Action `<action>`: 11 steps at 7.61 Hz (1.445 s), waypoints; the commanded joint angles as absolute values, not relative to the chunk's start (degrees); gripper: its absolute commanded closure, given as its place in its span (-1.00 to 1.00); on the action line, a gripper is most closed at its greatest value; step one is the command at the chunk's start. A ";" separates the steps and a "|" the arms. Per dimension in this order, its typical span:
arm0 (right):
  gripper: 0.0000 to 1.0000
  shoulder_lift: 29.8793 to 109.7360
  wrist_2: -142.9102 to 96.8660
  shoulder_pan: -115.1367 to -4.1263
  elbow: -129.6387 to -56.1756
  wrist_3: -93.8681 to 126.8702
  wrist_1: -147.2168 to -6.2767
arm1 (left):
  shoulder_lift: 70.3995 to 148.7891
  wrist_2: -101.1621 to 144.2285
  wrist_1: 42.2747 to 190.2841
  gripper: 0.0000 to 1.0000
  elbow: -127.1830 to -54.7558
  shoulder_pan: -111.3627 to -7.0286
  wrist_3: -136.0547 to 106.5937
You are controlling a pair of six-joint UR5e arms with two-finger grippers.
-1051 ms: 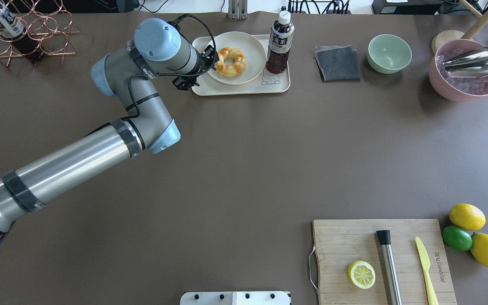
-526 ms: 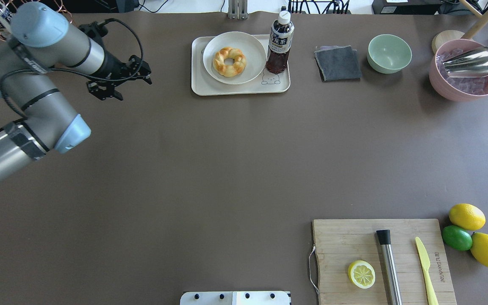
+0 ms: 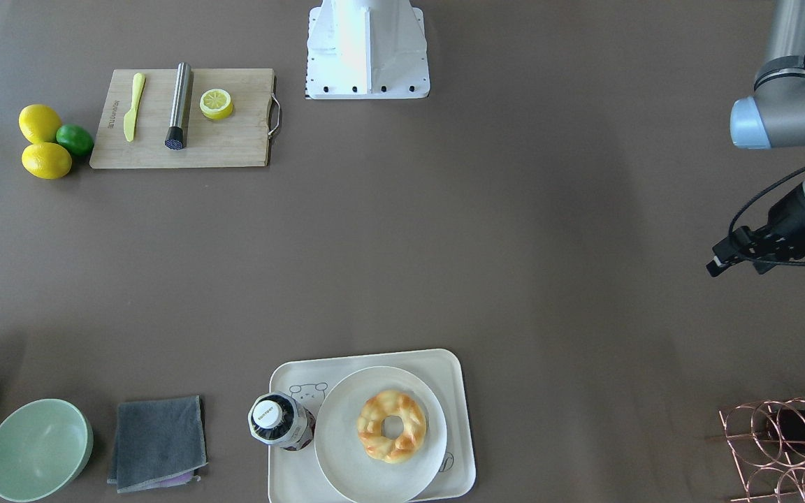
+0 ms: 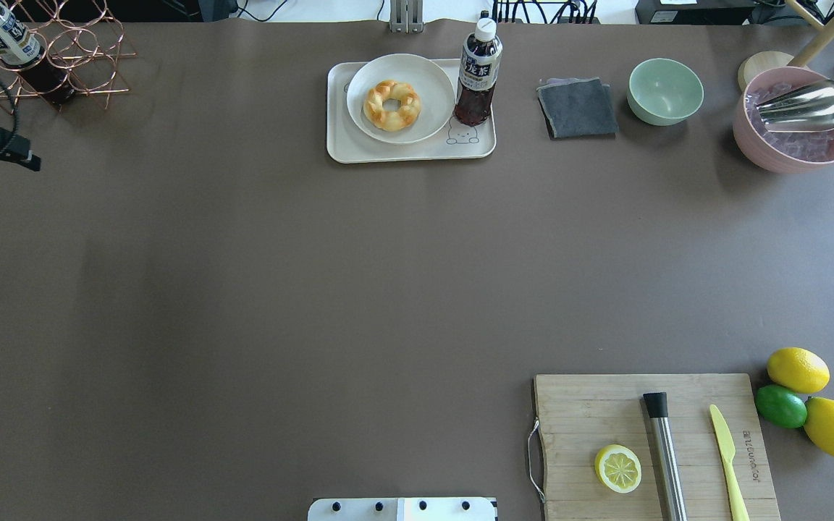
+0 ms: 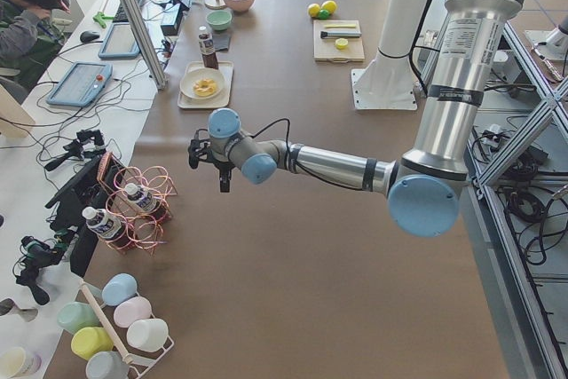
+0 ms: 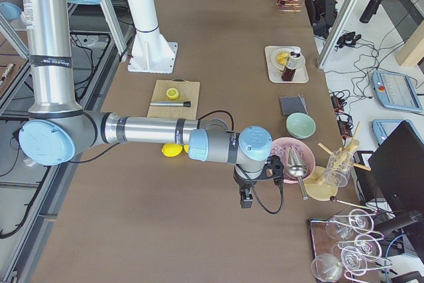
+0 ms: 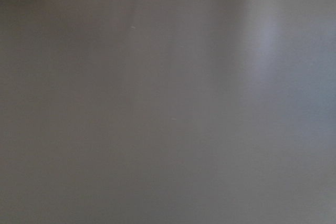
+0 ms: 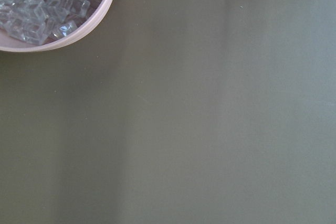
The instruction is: Place donut on tray
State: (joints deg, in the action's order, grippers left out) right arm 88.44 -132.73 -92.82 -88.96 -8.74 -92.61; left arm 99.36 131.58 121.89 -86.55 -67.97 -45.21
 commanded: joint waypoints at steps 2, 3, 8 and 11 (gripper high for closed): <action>-1.00 89.30 -131.84 -93.60 -88.95 -8.88 -92.46 | 90.79 134.90 111.32 -0.96 -87.27 -81.35 -17.29; -1.00 89.56 -131.84 -93.60 -89.03 -8.88 -92.46 | 91.23 135.70 106.22 -0.96 -87.45 -85.21 -11.75; -1.00 89.74 -131.84 -93.78 -89.21 -8.96 -92.46 | 89.92 134.83 83.94 -0.96 -93.88 -95.88 6.32; -1.00 89.74 -131.84 -93.78 -89.12 -8.96 -92.37 | 89.03 136.14 84.46 -0.96 -93.43 -96.59 6.15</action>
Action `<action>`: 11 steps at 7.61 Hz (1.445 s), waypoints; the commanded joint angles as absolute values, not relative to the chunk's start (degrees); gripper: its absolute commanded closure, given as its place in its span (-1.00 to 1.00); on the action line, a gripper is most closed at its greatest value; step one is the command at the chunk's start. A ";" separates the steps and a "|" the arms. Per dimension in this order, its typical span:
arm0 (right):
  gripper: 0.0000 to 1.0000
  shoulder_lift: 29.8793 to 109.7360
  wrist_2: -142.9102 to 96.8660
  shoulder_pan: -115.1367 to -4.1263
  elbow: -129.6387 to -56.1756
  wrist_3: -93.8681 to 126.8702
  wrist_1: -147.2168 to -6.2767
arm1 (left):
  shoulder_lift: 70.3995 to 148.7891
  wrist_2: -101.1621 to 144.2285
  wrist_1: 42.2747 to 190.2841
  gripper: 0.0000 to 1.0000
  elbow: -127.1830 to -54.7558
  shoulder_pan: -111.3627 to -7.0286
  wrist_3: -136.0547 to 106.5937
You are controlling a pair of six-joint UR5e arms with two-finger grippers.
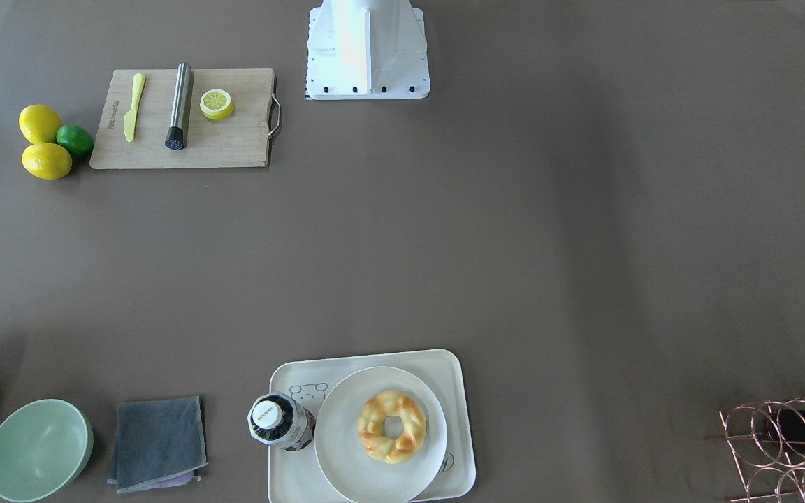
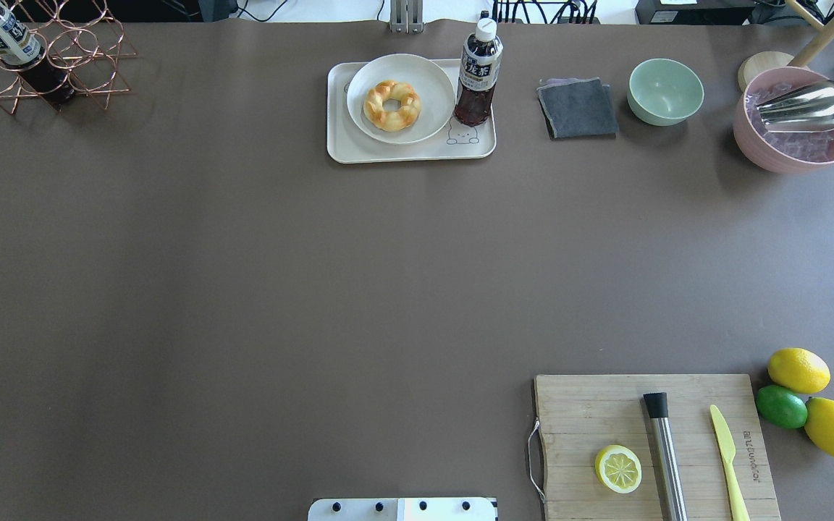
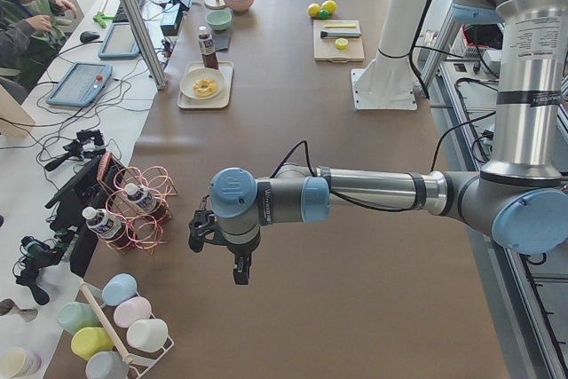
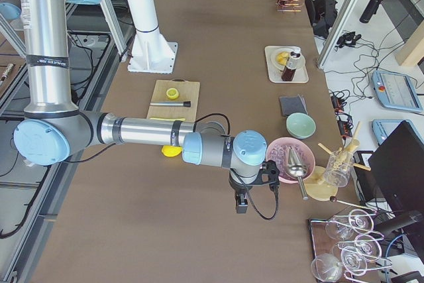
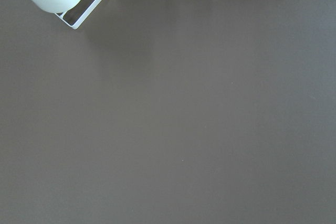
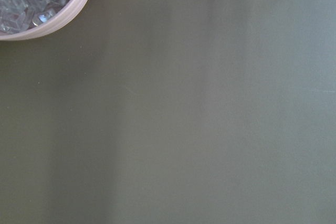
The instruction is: Place donut on tray
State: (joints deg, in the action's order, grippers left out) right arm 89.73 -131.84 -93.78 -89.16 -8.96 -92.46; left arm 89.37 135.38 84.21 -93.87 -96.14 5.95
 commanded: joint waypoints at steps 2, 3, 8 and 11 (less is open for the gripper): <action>-1.00 89.74 -131.84 -93.78 -89.03 -8.96 -92.46 | 89.12 135.53 84.64 -0.96 -93.87 -96.68 6.50; -1.00 89.74 -131.84 -93.78 -89.03 -8.96 -92.46 | 88.86 135.53 85.51 -0.96 -93.69 -96.85 6.33; -1.00 89.74 -131.92 -93.78 -88.95 -8.96 -92.46 | 88.77 135.53 85.61 -0.96 -93.69 -97.03 6.50; -1.00 89.74 -132.01 -93.78 -88.95 -8.96 -92.46 | 88.77 135.53 85.61 -0.96 -93.60 -97.03 6.42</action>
